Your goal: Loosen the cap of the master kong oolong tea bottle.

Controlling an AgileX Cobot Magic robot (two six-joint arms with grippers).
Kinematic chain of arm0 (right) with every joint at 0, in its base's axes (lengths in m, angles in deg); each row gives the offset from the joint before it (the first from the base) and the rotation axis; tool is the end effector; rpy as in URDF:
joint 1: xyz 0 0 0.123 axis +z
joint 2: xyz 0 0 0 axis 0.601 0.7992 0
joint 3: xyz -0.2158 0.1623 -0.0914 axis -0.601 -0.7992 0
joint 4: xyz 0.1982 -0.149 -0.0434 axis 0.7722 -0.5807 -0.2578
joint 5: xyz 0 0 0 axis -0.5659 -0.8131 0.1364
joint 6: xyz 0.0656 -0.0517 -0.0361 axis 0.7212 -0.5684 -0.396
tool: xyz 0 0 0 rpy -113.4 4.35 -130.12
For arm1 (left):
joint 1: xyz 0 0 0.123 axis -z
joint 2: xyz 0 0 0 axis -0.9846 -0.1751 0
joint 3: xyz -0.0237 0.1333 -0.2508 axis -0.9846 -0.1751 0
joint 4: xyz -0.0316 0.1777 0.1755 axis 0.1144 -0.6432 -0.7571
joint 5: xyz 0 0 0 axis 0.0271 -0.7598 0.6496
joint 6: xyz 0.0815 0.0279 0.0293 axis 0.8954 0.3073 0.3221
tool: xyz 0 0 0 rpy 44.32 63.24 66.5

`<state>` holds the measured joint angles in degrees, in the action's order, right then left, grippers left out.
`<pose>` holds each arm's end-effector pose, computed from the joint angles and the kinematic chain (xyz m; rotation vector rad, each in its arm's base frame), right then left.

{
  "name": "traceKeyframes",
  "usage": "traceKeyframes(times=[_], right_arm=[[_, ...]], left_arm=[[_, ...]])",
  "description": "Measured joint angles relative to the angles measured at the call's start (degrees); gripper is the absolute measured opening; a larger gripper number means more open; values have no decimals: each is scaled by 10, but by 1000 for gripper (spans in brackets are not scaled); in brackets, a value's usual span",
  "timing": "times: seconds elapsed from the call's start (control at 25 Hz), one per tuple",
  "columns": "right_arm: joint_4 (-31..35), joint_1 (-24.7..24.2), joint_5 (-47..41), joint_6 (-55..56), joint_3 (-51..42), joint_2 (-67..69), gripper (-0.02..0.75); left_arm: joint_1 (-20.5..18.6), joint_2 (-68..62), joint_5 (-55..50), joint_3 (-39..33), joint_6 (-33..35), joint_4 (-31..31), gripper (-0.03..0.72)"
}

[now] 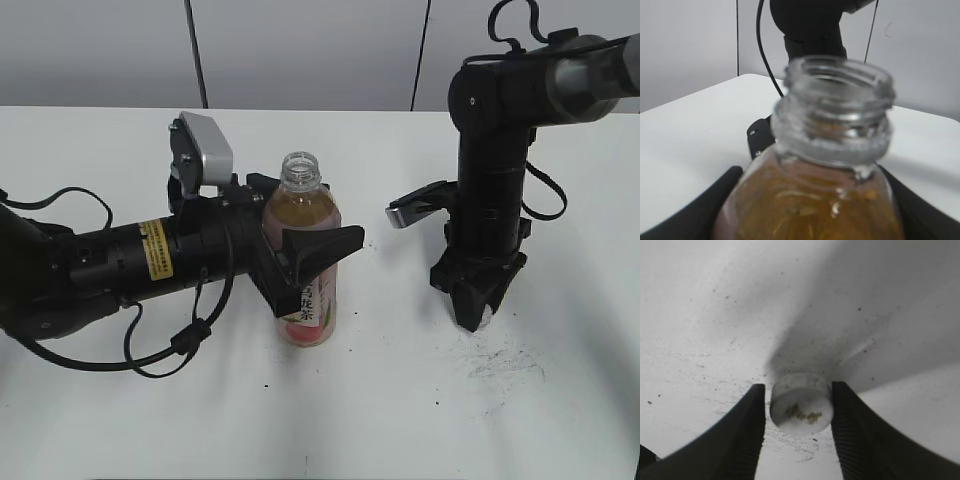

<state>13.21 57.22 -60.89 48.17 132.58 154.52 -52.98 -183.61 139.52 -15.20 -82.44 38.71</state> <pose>0.3659 0.1433 0.1017 1.1260 -2.6304 -0.1419 0.2693 -0.2046 0.1331 0.9293 1.4747 -0.9561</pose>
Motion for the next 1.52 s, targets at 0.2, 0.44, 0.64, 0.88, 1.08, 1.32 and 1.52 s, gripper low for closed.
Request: traceKeyframes(times=[0.2,0.44,0.64,0.88,1.08,1.32,1.52], right_arm=[[4,0,0,22,0,0,512],[-16,0,0,90,15,-2,582],[-24,0,0,109,35,-9,564],[-25,0,0,130,55,-9,564],[-25,0,-1,133,56,-9,564],[-25,0,-1,136,56,-9,564],[-25,0,-1,139,56,-9,564]], left_arm=[[0,0,0,0,0,0,447],[0,0,0,0,0,-1,447],[0,0,0,0,0,-2,447],[-1,0,0,0,1,-2,493],[-1,0,0,0,1,-2,537],[-1,0,0,0,2,10,558],[-1,0,0,0,2,34,564]])
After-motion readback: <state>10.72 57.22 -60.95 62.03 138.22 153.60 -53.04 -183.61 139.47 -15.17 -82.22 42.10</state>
